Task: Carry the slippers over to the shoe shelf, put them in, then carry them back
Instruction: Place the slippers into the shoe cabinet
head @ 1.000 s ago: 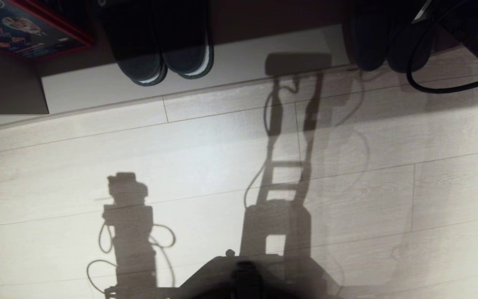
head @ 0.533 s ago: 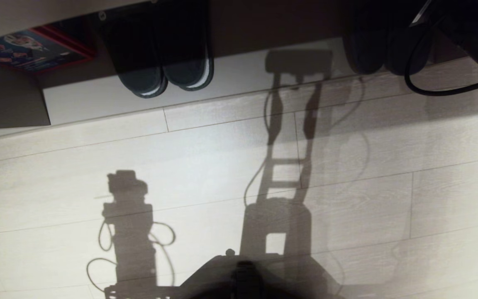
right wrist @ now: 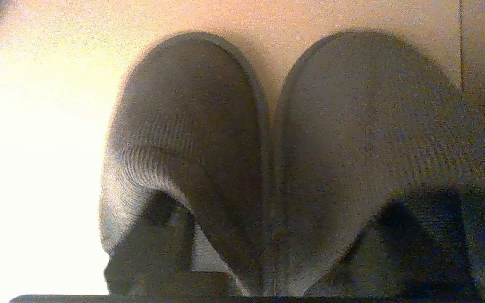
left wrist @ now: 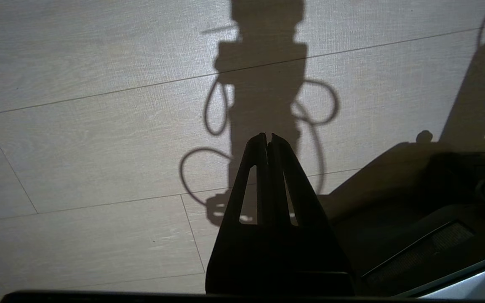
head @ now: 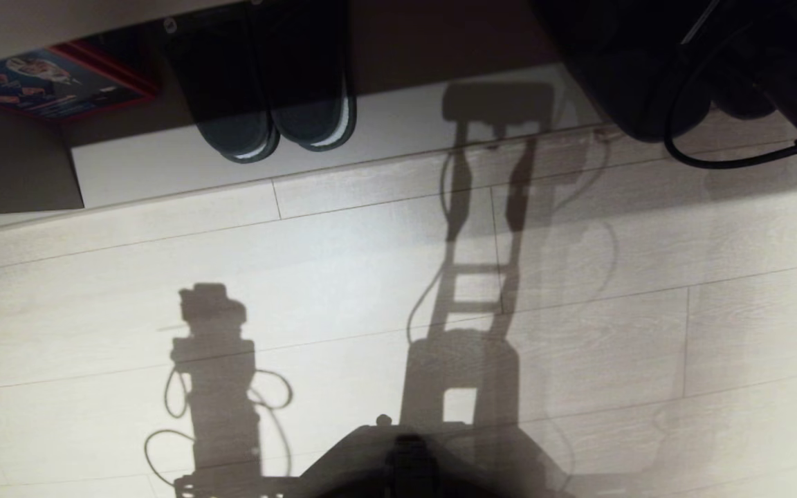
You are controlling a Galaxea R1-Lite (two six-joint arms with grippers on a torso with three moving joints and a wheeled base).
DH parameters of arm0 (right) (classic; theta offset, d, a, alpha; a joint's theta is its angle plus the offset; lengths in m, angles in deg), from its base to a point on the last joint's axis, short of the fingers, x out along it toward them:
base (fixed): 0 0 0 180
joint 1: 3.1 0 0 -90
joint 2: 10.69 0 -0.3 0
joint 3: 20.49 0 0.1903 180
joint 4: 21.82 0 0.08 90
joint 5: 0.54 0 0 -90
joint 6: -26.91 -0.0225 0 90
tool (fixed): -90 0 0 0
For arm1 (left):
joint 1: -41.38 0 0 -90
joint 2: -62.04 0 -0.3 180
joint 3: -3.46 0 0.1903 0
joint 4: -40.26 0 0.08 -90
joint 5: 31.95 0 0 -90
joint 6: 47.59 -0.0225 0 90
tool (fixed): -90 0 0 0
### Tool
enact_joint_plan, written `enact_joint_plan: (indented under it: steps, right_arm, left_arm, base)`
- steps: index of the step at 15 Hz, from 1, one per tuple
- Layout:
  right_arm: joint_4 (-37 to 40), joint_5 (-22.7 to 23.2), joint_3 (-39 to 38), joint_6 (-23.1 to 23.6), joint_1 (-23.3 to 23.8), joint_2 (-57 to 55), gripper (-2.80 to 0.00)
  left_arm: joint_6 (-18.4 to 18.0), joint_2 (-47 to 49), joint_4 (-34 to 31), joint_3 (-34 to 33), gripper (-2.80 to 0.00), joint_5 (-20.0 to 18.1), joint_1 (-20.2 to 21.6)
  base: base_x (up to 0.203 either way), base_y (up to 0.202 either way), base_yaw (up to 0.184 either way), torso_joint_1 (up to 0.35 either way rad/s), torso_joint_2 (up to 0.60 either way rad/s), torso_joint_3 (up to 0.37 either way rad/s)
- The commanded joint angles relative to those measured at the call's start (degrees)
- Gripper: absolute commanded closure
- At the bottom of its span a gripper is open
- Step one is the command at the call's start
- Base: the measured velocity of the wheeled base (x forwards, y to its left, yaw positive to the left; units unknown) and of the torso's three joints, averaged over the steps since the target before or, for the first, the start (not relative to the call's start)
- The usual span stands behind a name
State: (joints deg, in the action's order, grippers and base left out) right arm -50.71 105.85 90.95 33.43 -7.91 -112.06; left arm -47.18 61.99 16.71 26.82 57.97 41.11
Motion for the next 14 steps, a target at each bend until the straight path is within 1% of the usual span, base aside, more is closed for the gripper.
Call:
enact_joint_plan:
  steps: [1,4,5,7,10,14]
  right_arm:
    - [-0.4,0.1,-0.8,0.1,0.0,0.0,-2.80]
    - [-0.3,0.0,-1.9,0.2,0.0,0.4,-2.80]
    - [-0.4,0.0,-3.8,0.3,0.0,0.8,-2.80]
    - [-0.5,0.0,-4.7,0.3,0.0,1.1,-2.80]
    - [-2.1,0.1,-11.6,0.7,0.0,2.6,-2.80]
    - [-2.6,0.0,-15.3,1.3,0.0,4.6,-2.80]
  left_arm:
    - [0.0,0.0,0.0,-0.1,0.00,0.0,0.0]
    - [0.0,0.0,0.0,-0.1,0.00,0.0,0.0]
    - [0.0,0.0,0.0,-0.1,0.00,0.0,0.0]
    - [0.0,0.0,0.0,-0.1,0.00,0.0,0.0]
    - [0.0,0.0,0.0,-0.1,0.00,0.0,0.0]
    - [0.0,0.0,0.0,-0.1,0.00,0.0,0.0]
  base:
    - [0.000,0.000,0.000,0.000,0.00,0.000]
    - [0.000,0.000,0.000,0.000,0.00,0.000]
    - [0.000,0.000,0.000,0.000,0.00,0.000]
    - [0.000,0.000,0.000,0.000,0.00,0.000]
    - [0.000,0.000,0.000,0.000,0.00,0.000]
    - [0.000,0.000,0.000,0.000,0.00,0.000]
